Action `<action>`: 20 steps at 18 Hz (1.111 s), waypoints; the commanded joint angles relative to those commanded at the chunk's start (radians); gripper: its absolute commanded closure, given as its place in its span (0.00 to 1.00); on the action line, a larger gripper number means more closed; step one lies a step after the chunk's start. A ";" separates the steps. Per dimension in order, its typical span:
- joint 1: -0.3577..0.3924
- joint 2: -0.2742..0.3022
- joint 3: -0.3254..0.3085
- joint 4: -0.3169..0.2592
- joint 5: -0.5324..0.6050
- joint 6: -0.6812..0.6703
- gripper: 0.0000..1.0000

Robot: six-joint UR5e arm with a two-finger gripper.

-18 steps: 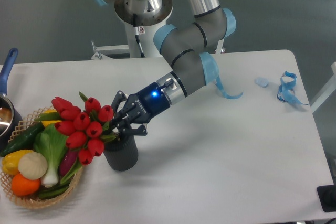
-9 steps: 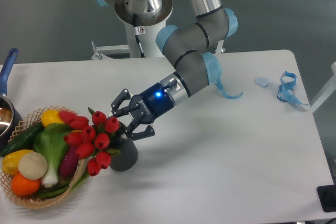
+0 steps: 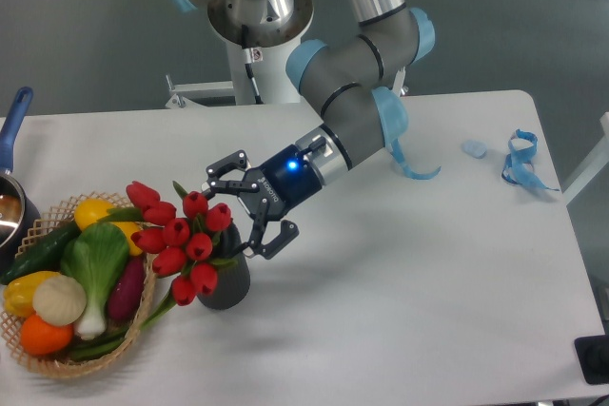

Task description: Insert the flowers into the vase

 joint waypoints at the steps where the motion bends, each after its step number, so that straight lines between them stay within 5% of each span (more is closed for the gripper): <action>1: 0.008 0.012 0.003 0.000 0.028 0.000 0.00; 13: 0.209 0.201 0.138 -0.029 0.591 -0.012 0.00; 17: 0.233 0.264 0.183 -0.135 0.840 0.015 0.00; 20: 0.249 0.295 0.221 -0.239 0.977 0.191 0.00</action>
